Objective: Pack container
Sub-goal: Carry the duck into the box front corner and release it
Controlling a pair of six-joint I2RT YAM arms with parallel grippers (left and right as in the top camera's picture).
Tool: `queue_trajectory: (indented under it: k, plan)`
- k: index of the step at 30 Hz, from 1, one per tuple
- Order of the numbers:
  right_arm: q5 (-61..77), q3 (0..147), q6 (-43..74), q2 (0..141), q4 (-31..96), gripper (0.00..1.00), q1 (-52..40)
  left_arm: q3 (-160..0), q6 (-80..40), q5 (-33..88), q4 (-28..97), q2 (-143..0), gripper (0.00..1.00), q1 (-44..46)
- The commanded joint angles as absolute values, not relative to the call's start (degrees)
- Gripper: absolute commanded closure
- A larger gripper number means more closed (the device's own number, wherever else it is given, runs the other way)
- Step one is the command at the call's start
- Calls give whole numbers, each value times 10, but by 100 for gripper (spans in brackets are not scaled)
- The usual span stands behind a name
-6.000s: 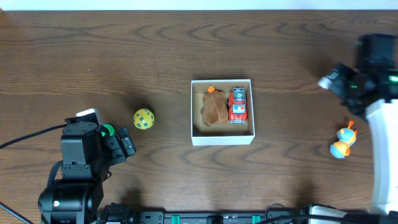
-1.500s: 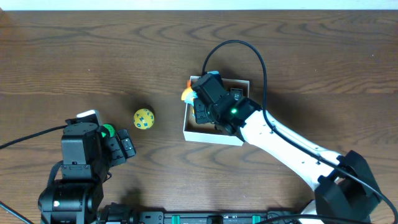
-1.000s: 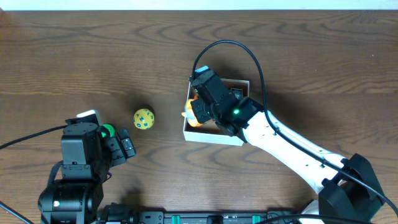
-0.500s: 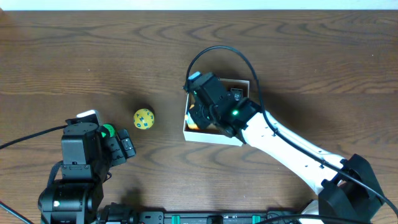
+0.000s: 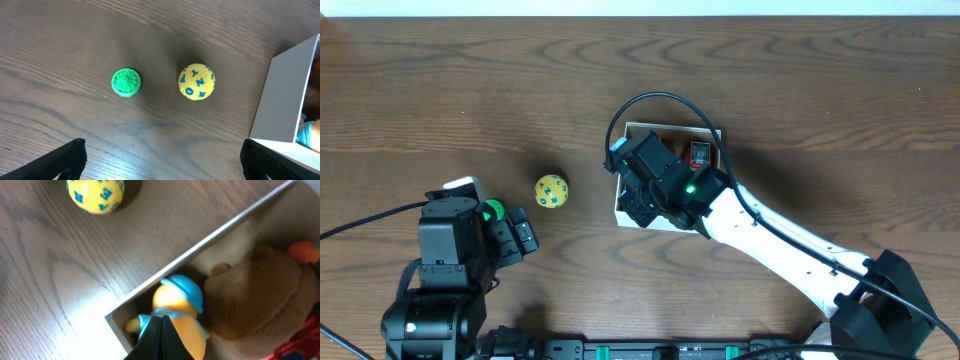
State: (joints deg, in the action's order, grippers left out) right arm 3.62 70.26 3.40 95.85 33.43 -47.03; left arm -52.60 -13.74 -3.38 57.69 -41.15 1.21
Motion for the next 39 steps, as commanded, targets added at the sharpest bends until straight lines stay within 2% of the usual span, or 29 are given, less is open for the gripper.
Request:
queue_trajectory:
  k: [1, 8, 13, 19, 31, 39]
  plan:
    - [27, 690, 32, 948, 341, 99, -476, -537, -143, -34, 578, -412, 2, 9]
    - [27, 678, 32, 948, 350, 99, -476, -537, -143, -34, 578, -412, 2, 9]
    - [-16, 660, 76, 949, 382, 99, -475, -537, -143, -34, 578, -412, 2, 9]
    - [-36, 598, 123, 949, 350, 99, -456, -537, -143, -34, 578, -412, 2, 9]
    - [-34, 648, 81, 937, 315, 98, -454, -537, -143, -34, 578, -412, 2, 9]
    - [-50, 710, 103, 851, 353, 88, -420, -537, -143, -34, 578, -412, 2, 9]
